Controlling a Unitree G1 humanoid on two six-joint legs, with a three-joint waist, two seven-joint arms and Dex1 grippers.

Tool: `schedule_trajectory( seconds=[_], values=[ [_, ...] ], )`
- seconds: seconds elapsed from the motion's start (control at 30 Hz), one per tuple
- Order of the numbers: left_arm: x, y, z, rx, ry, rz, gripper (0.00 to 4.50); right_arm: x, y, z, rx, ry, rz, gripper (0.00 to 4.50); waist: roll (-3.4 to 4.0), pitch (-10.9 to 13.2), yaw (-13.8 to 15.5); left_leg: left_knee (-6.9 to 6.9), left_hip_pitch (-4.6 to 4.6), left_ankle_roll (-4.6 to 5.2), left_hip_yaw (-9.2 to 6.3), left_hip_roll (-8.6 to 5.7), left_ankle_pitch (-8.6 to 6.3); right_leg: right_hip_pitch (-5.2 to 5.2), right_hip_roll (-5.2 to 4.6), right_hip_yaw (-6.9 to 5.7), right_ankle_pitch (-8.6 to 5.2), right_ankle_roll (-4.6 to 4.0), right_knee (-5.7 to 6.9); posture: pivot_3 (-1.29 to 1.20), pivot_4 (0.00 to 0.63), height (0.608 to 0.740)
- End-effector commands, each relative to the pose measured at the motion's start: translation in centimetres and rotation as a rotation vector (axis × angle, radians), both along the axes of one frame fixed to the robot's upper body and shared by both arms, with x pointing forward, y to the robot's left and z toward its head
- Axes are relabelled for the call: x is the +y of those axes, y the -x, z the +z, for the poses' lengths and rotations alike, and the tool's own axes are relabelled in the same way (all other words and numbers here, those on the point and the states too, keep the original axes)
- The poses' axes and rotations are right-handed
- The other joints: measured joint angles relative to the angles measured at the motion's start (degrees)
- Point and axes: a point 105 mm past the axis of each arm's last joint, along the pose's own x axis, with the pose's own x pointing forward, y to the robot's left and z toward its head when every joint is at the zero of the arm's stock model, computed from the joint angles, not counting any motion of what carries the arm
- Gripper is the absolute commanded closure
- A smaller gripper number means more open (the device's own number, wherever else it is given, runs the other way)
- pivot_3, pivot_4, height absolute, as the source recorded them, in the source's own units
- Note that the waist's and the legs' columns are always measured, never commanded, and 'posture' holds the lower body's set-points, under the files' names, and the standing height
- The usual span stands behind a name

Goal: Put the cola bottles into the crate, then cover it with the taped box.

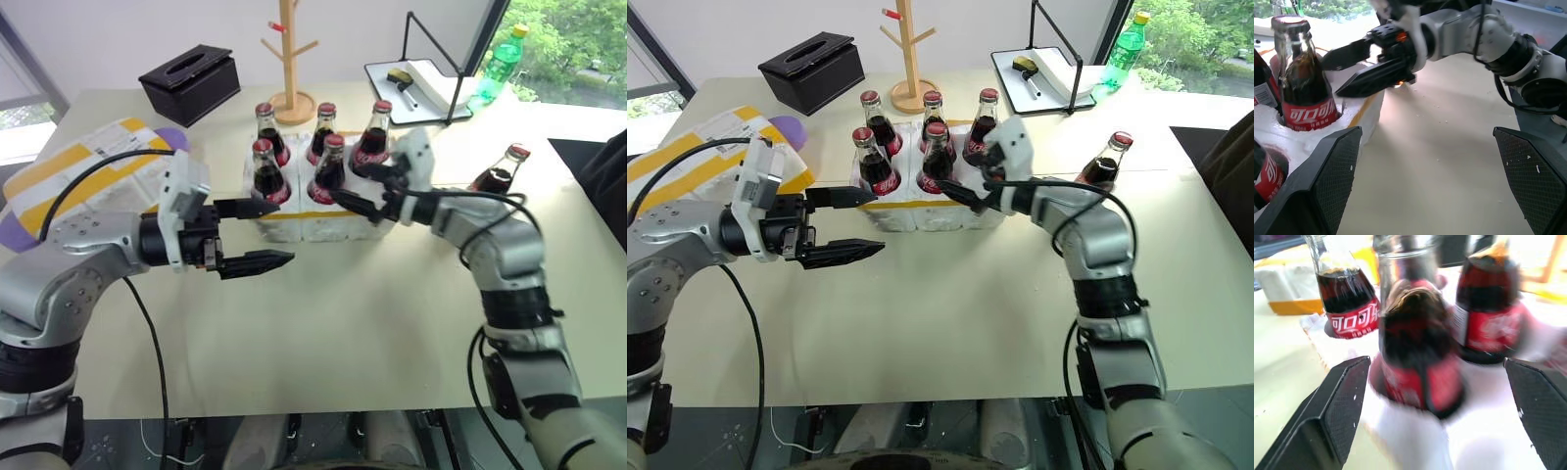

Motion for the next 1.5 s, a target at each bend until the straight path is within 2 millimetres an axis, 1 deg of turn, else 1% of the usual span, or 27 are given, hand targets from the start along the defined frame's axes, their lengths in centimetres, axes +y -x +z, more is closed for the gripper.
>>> schedule_trajectory(
  seconds=[0.03, 0.17, 0.27, 0.37, 0.43, 0.57, 0.67, 0.87, 1.1, 1.4, 1.5],
  values=[
    [-0.4, -0.1, 0.4, -0.028, 0.002, -0.041, 0.00, -2.2, 2.6, 1.8, -0.044, -0.033, -0.086, 0.05, 0.00, 0.00, 0.20, 0.00, 0.00, 0.00, 0.00, 0.01, 0.00, 0.01, 0.00, 0.00, 0.00, 0.00, -0.01, 0.00, 0.150, 0.736],
    [-0.9, -0.5, 0.2, -0.025, 0.002, -0.075, 0.00, -5.4, 4.8, 0.5, -0.010, -0.038, -0.241, 0.05, -0.02, -0.01, 0.44, 0.00, 0.00, 0.01, 0.00, 0.00, -0.01, 0.05, 0.00, 0.00, 0.00, 0.00, -0.03, 0.00, 0.150, 0.736],
    [-1.1, -0.9, 0.1, -0.026, 0.002, -0.091, 0.00, -7.7, 5.9, -0.2, -0.009, -0.084, -0.387, 0.05, -0.02, -0.01, 0.32, 0.00, 0.00, 0.04, 0.01, -0.01, -0.01, 0.07, -0.02, 0.01, 0.00, 0.00, -0.05, 0.00, 0.150, 0.736],
    [-1.4, -1.0, 0.2, -0.027, 0.004, -0.115, 0.00, -11.2, 6.7, -1.4, -0.005, -0.118, -0.616, 0.05, -0.02, -0.02, 0.29, 0.00, 0.02, 0.04, 0.01, 0.01, -0.01, 0.08, -0.01, 0.01, 0.00, 0.00, -0.05, 0.00, 0.150, 0.736],
    [-1.6, -1.0, 0.2, -0.027, 0.005, -0.131, 0.00, -13.1, 7.4, -1.9, -0.021, -0.104, -0.726, 0.05, -0.02, -0.01, 0.29, -0.01, 0.03, 0.03, 0.02, 0.01, -0.01, 0.07, 0.00, 0.01, 0.00, 0.00, -0.04, 0.00, 0.150, 0.736],
    [-1.8, -1.2, 0.1, -0.027, 0.003, -0.143, 0.00, -15.2, 8.0, -2.7, -0.025, -0.094, -0.838, 0.05, -0.02, -0.02, 0.28, -0.01, 0.03, 0.03, 0.02, 0.00, 0.00, 0.09, 0.00, 0.01, 0.00, 0.00, -0.04, 0.00, 0.150, 0.736],
    [-1.8, -1.3, 0.2, -0.028, 0.002, -0.148, 0.00, -15.8, 7.7, -2.7, -0.040, -0.095, -0.857, 0.05, -0.02, -0.01, 0.14, -0.01, 0.11, 0.05, 0.04, 0.00, -0.01, 0.15, 0.00, 0.01, 0.00, 0.00, -0.04, 0.00, 0.150, 0.736],
    [-1.9, -1.3, 0.4, -0.035, 0.002, -0.151, 0.00, -15.4, 6.0, -2.1, -0.070, -0.090, -0.803, 0.05, -0.02, -0.02, 0.20, -0.01, 0.17, 0.05, 0.04, 0.01, -0.01, 0.21, 0.01, 0.01, 0.00, 0.00, -0.04, 0.00, 0.150, 0.736],
    [-1.6, -1.0, 0.5, -0.046, 0.005, -0.126, 0.00, -15.9, 3.6, -2.3, -0.075, -0.073, -0.779, 0.05, -0.02, -0.02, 0.24, 0.00, 0.19, 0.04, 0.04, 0.01, 0.00, 0.25, 0.00, 0.01, 0.00, 0.00, -0.04, 0.00, 0.150, 0.736],
    [-1.3, -0.6, 0.6, -0.050, 0.008, -0.091, 0.00, -16.3, 1.4, -2.4, -0.078, -0.068, -0.757, 0.05, -0.02, -0.02, 0.26, 0.00, 0.20, 0.04, 0.04, 0.02, 0.00, 0.26, 0.01, 0.01, 0.00, 0.00, -0.04, 0.00, 0.150, 0.736],
    [-1.3, -0.5, 0.7, -0.052, 0.007, -0.083, 0.00, -16.0, 0.5, -2.8, -0.069, -0.076, -0.743, 0.05, -0.02, -0.02, 0.20, 0.00, 0.20, 0.04, 0.04, 0.00, 0.00, 0.26, 0.00, 0.01, 0.00, 0.00, -0.05, 0.00, 0.150, 0.736]
  ],
)
